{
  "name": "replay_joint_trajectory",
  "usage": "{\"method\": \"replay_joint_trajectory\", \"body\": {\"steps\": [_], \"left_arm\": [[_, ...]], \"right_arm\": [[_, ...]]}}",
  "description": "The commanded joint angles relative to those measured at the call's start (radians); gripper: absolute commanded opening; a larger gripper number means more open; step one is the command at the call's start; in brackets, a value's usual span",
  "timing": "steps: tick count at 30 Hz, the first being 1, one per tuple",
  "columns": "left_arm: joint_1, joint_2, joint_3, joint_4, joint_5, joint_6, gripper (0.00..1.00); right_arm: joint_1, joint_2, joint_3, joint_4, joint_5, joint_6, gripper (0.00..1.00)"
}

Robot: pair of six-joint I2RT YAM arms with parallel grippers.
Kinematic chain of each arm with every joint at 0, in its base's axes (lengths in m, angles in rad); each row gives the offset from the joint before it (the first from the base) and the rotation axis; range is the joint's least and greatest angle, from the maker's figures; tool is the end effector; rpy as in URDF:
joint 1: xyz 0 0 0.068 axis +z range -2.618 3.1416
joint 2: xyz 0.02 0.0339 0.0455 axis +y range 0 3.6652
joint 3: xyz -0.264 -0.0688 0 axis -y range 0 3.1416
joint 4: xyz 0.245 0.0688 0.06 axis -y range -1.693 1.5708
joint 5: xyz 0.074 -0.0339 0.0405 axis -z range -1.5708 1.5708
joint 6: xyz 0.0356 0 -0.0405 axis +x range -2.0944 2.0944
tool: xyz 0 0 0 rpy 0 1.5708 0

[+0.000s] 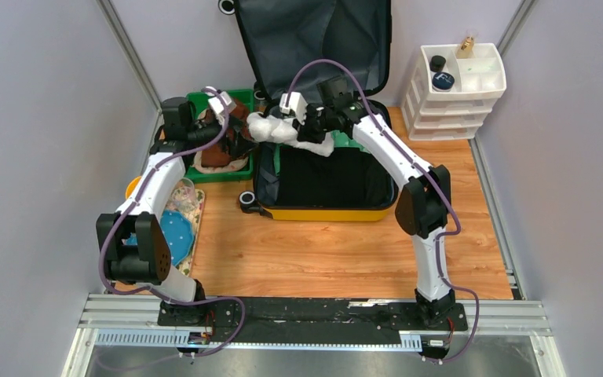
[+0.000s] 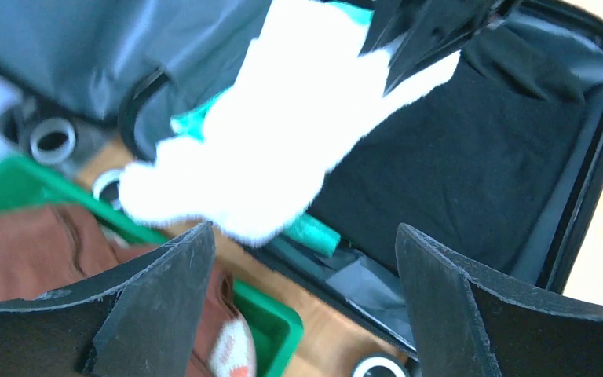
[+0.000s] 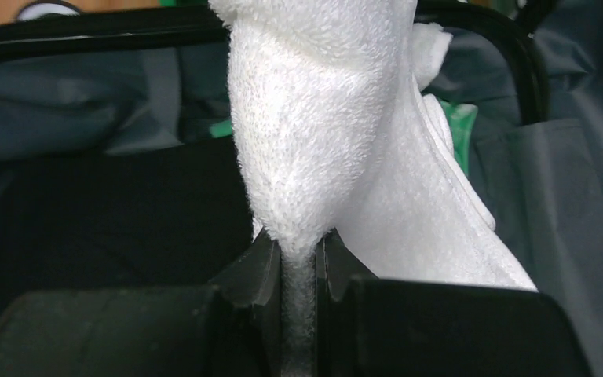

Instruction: Open, take out, and arrange the luggage

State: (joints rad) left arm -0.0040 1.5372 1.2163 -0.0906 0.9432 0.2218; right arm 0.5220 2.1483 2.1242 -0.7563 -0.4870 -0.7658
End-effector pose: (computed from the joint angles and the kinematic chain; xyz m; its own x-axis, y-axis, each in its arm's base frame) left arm 0.3494 -0.0302 0.3190 -0.2265 0.1301 -0.9653 0.8140 0.5696 -0.1142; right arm 0.4125 0.2565 0.3146 0.0656 -0.6689 -0.7405 -0.9481 0.1895 -0.2552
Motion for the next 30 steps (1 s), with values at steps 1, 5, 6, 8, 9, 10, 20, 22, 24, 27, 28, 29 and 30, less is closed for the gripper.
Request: {"method": "replay_joint_trajectory", "body": {"steps": [1,5,6,8,9,10,20,22,24,27,28,29,30], "left_arm": [[-0.086,-0.038,0.072,-0.197,0.097,0.541,0.93],[-0.142,-0.068,-0.004,-0.219,0.108,0.786,0.93],[-0.169,-0.074,-0.023,-0.215,0.082,0.879,0.93],[-0.198,-0.083,-0.058,-0.218,0.057,0.957,0.93],[-0.223,-0.084,-0.066,-0.221,0.036,1.019,0.93],[-0.235,-0.083,-0.076,-0.221,0.023,1.045,0.92],[-0.313,-0.1,-0.179,-0.015,-0.106,1.111,0.91],[-0.317,-0.111,-0.207,0.041,-0.141,1.123,0.91],[-0.324,-0.114,-0.221,0.118,-0.187,1.117,0.91],[-0.326,-0.1,-0.244,0.196,-0.236,1.1,0.91],[-0.327,-0.095,-0.25,0.212,-0.244,1.099,0.91],[-0.326,-0.094,-0.254,0.23,-0.247,1.1,0.91],[-0.326,-0.091,-0.259,0.259,-0.253,1.105,0.91]], "right_arm": [[0.038,-0.096,-0.023,-0.018,-0.094,0.06,0.0],[0.044,-0.087,0.009,-0.043,-0.133,0.137,0.0],[0.044,-0.084,0.019,-0.066,-0.148,0.146,0.0],[0.047,-0.084,0.026,-0.081,-0.156,0.157,0.0],[0.047,-0.085,0.023,-0.089,-0.162,0.157,0.0],[0.049,-0.09,0.011,-0.089,-0.168,0.155,0.0],[0.056,-0.099,-0.001,-0.101,-0.163,0.158,0.0],[0.059,-0.1,0.0,-0.103,-0.168,0.154,0.0],[0.062,-0.102,0.0,-0.107,-0.17,0.145,0.0],[0.072,-0.103,0.005,-0.13,-0.176,0.119,0.0],[0.075,-0.107,0.002,-0.132,-0.176,0.108,0.0],[0.078,-0.11,0.0,-0.129,-0.174,0.103,0.0],[0.079,-0.11,0.0,-0.129,-0.171,0.1,0.0]]}}
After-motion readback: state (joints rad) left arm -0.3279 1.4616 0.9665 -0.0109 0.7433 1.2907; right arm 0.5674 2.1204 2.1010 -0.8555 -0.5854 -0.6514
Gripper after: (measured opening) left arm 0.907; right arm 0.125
